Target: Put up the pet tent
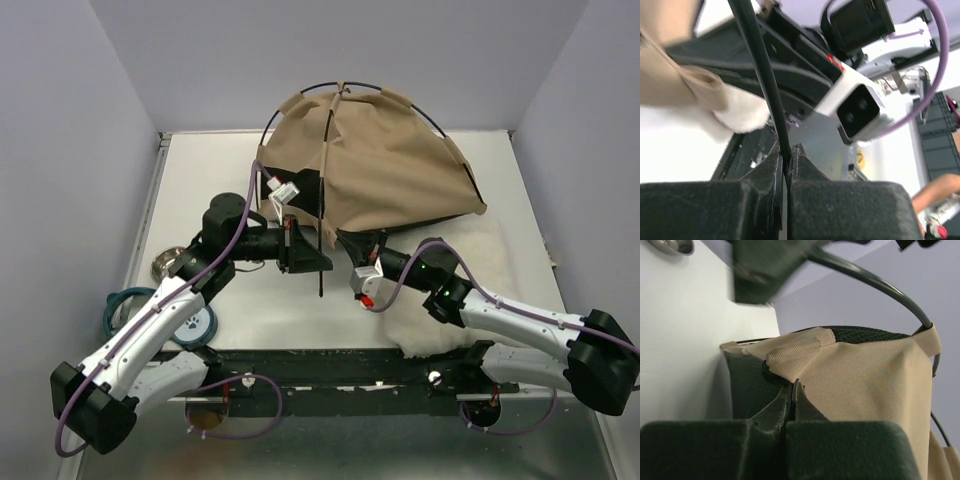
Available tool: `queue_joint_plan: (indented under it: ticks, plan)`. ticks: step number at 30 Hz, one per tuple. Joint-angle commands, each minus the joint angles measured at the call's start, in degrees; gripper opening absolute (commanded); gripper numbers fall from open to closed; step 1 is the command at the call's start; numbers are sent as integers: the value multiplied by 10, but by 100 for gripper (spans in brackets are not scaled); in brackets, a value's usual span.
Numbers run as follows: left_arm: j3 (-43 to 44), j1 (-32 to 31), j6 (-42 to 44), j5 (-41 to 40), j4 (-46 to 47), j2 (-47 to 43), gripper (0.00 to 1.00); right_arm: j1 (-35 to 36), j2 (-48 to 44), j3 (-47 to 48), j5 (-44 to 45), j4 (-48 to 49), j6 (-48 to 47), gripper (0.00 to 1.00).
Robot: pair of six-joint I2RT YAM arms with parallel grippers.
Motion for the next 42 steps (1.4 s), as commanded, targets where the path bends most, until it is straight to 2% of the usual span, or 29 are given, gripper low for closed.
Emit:
queue_joint_plan:
  ticks: [1,7,15,22,42]
  plan:
    - [48,15,48,-109,104,41,0,17,-24,-29,-63,-48,-1,1]
    - [89,18,44,-134,125,75,0,34,-50,-46,-53,-74,9,1]
    - [135,49,41,-145,94,103,0,40,-89,-82,-50,-91,14,1]
    - [95,50,-22,-155,134,103,0,42,-94,-82,-45,-93,21,1]
    - [30,4,46,-180,125,94,0,45,-101,-79,-36,-85,38,1]
